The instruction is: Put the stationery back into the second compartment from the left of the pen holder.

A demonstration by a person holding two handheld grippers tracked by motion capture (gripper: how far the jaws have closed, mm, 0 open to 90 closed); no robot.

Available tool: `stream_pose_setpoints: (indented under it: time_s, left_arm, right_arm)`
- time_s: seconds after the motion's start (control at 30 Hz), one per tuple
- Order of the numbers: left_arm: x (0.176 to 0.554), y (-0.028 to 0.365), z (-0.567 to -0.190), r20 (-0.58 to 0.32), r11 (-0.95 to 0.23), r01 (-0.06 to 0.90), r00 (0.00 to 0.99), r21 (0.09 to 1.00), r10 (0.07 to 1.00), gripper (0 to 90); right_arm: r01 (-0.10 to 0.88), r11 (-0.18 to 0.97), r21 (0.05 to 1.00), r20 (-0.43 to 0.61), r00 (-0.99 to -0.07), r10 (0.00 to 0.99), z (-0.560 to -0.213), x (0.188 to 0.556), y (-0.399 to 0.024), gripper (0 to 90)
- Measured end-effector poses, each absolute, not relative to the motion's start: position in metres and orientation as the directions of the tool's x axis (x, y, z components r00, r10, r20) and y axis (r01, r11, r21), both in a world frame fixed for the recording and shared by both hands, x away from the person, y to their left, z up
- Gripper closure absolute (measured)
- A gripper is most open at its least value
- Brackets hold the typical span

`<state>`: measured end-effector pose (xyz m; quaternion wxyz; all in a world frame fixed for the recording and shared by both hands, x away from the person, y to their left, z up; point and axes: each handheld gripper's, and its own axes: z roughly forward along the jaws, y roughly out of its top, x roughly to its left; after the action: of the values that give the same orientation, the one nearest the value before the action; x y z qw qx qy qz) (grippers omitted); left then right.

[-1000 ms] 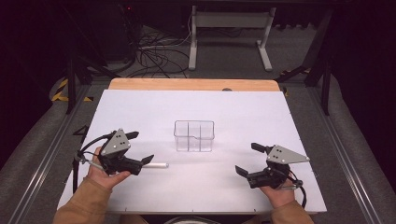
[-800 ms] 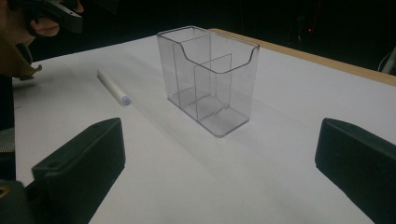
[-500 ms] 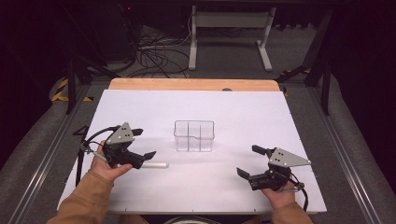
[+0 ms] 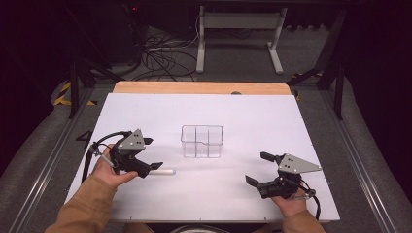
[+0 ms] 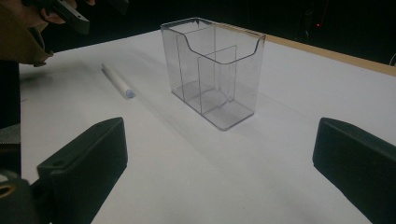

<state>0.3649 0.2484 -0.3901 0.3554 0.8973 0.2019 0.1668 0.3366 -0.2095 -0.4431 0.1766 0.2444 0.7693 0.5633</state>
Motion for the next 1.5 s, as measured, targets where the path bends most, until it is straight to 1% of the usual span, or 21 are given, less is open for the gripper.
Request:
stream_pose_setpoints:
  time_s: [0.13,0.3,0.57,0.9,0.97,1.03,1.13,1.4,1.5]
  left_arm:
    - [0.371,0.249,-0.394,0.137,-0.685,0.250,0.879,0.684,0.457,16.4]
    - [0.377,0.253,-0.398,0.136,-0.711,0.224,0.901,0.666,0.411,17.8]
    - [0.382,0.252,-0.405,0.104,-0.751,0.232,0.923,0.618,0.371,21.6]
    - [0.385,0.247,-0.410,0.119,-0.825,0.183,0.950,0.536,0.288,22.9]
    - [0.384,0.245,-0.409,0.123,-0.836,0.183,0.951,0.517,0.284,23.0]
    - [0.385,0.244,-0.410,0.117,-0.836,0.178,0.954,0.519,0.276,23.5]
    - [0.385,0.240,-0.412,0.133,-0.854,0.172,0.954,0.491,0.269,24.1]
    - [0.387,0.232,-0.417,0.138,-0.894,0.167,0.960,0.415,0.243,28.9]
    - [0.390,0.231,-0.419,0.129,-0.900,0.164,0.964,0.403,0.233,30.0]
  right_arm:
    - [0.176,0.247,0.953,0.003,-0.819,0.574,-0.443,0.337,-0.210,3.4]
    - [0.178,0.250,0.952,0.005,-0.824,0.567,-0.443,0.337,-0.210,3.7]
    - [0.180,0.258,0.949,0.005,-0.829,0.559,-0.444,0.337,-0.209,4.1]
    - [0.180,0.260,0.949,0.007,-0.833,0.554,-0.444,0.337,-0.209,4.1]
    - [0.178,0.262,0.949,0.004,-0.834,0.552,-0.444,0.338,-0.208,4.1]
    - [0.180,0.263,0.948,0.005,-0.834,0.552,-0.444,0.338,-0.208,4.1]
    - [0.179,0.264,0.948,0.005,-0.835,0.550,-0.444,0.338,-0.208,4.1]
    - [0.178,0.265,0.948,0.006,-0.839,0.544,-0.444,0.338,-0.208,4.1]
    - [0.177,0.265,0.948,0.006,-0.840,0.542,-0.444,0.338,-0.208,4.1]
